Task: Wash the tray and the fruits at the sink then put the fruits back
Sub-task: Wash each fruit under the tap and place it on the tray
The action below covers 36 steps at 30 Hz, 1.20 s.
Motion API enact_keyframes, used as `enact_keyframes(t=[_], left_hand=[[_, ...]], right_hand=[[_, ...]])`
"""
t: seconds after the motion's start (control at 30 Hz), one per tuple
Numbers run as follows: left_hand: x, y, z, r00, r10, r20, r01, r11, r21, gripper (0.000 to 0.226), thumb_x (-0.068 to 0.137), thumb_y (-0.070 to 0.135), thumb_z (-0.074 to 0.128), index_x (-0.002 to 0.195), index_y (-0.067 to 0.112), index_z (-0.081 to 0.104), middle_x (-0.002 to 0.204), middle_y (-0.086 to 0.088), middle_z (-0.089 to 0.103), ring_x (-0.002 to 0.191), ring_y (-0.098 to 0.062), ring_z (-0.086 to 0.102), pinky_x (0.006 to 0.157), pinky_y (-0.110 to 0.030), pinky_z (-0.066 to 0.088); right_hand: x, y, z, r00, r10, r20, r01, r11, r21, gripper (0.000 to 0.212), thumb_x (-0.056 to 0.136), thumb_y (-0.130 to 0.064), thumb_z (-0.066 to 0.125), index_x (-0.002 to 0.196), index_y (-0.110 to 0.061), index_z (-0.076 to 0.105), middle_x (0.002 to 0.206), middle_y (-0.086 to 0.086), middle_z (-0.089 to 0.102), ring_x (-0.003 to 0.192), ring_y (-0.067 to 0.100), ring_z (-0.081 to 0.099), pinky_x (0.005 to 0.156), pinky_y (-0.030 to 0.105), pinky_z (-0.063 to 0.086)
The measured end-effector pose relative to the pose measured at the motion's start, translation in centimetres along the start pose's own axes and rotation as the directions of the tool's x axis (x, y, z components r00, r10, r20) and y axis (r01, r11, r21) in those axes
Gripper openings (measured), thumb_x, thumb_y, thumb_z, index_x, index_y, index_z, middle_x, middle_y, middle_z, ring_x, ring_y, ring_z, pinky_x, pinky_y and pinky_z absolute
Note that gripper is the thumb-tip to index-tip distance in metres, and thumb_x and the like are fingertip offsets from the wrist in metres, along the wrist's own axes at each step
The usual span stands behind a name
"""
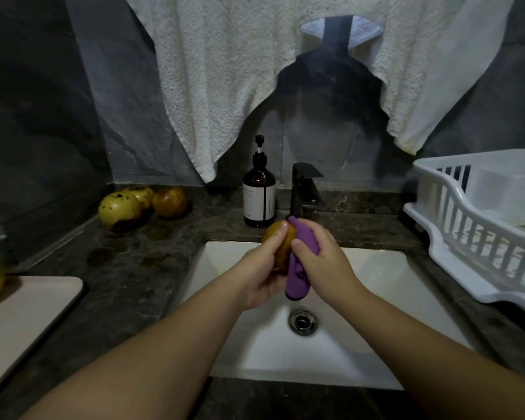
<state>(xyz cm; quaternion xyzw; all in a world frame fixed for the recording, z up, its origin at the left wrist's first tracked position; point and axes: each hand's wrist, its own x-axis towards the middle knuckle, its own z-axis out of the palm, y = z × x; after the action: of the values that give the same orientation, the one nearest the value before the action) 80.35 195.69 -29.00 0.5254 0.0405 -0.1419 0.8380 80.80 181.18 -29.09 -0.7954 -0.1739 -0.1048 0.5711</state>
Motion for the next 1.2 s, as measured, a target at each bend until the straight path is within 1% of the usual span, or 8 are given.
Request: enact_keyframes(t=[0.1,0.23,0.4,0.53,0.67,0.9,1.03,1.2], left_hand=[[0.3,0.1,-0.1,0.997,0.073,-0.028,-0.074,0.997,-0.005,0.075,0.072,0.056,0.081,0.134,0.016,0.065,0.116,-0.011,0.078,0.105,-0.023,0.076,0.083,-0.036,0.063],[0.1,0.4,-0.1,0.994,0.109,-0.029,-0.111,0.985,-0.132,0.068,0.076,0.035,0.082,0.135,0.006,0.062,0.113,-0.016,0.078,0.103,-0.026,0.077,0.076,-0.034,0.063],[-0.1,0.2,-0.2,1.000,-0.001,0.019,0.002,0.999,-0.039,0.068,0.076,0.046,0.082,0.133,0.013,0.065,0.108,-0.014,0.079,0.097,-0.025,0.078,0.080,-0.037,0.064],[0.1,0.4,-0.4,0.998,0.037,-0.041,-0.039,0.998,-0.050,0.067,0.074,0.041,0.082,0.133,0.013,0.066,0.112,-0.014,0.077,0.097,-0.024,0.078,0.084,-0.038,0.064],[-0.3,0.0,-0.1,0.992,-0.121,0.028,0.118,0.990,0.071,0.059,0.083,0.065,0.071,0.120,0.018,0.074,0.107,-0.010,0.075,0.096,-0.023,0.075,0.083,-0.038,0.065],[-0.1,0.7,-0.4,0.999,-0.044,0.000,0.043,0.962,-0.268,0.065,0.084,0.043,0.077,0.134,0.006,0.061,0.111,-0.024,0.076,0.095,-0.035,0.077,0.071,-0.041,0.064],[0.0,1.0,-0.5,0.999,-0.044,0.014,0.046,0.936,-0.349,0.075,0.075,0.045,0.079,0.133,0.002,0.061,0.115,-0.027,0.074,0.101,-0.037,0.076,0.075,-0.042,0.066],[-0.1,0.8,-0.4,0.996,-0.054,0.076,0.080,0.914,-0.399,0.066,0.094,0.055,0.066,0.128,-0.002,0.065,0.122,-0.027,0.072,0.104,-0.035,0.076,0.086,-0.044,0.064]], right_hand=[[0.0,0.3,-0.5,0.999,-0.032,0.021,0.032,0.999,-0.023,0.045,0.101,-0.030,0.061,0.144,-0.040,0.049,0.132,-0.015,0.048,0.113,0.002,0.054,0.087,0.021,0.050],[0.3,0.1,-0.4,0.998,0.048,0.047,-0.051,0.996,0.076,0.040,0.103,-0.029,0.057,0.140,-0.043,0.048,0.131,-0.005,0.055,0.110,0.009,0.059,0.087,0.028,0.054],[0.1,0.1,-0.5,0.999,-0.032,0.023,0.032,0.999,-0.020,0.043,0.101,-0.029,0.060,0.142,-0.038,0.052,0.132,-0.012,0.050,0.115,0.004,0.054,0.091,0.025,0.050],[0.3,0.0,-0.5,0.994,0.091,0.056,-0.096,0.991,0.092,0.042,0.103,-0.026,0.056,0.143,-0.038,0.050,0.133,0.000,0.055,0.112,0.015,0.059,0.090,0.032,0.054],[-0.1,0.1,-0.4,0.999,-0.009,0.042,0.013,0.995,-0.097,0.044,0.100,-0.027,0.060,0.142,-0.037,0.054,0.135,-0.009,0.050,0.117,0.008,0.053,0.093,0.026,0.048],[0.7,0.2,-1.0,0.995,0.091,0.028,-0.092,0.996,0.007,0.040,0.103,-0.028,0.054,0.142,-0.037,0.054,0.131,0.002,0.058,0.113,0.017,0.059,0.094,0.035,0.051],[0.5,0.4,-1.4,0.999,0.034,-0.018,-0.036,0.995,-0.095,0.041,0.102,-0.032,0.055,0.142,-0.040,0.054,0.126,-0.006,0.053,0.106,0.007,0.055,0.078,0.021,0.045],[-0.2,0.2,-0.7,0.998,-0.053,0.043,0.061,0.974,-0.217,0.051,0.099,-0.036,0.060,0.147,-0.044,0.046,0.126,-0.018,0.041,0.108,-0.009,0.047,0.080,0.008,0.037]])
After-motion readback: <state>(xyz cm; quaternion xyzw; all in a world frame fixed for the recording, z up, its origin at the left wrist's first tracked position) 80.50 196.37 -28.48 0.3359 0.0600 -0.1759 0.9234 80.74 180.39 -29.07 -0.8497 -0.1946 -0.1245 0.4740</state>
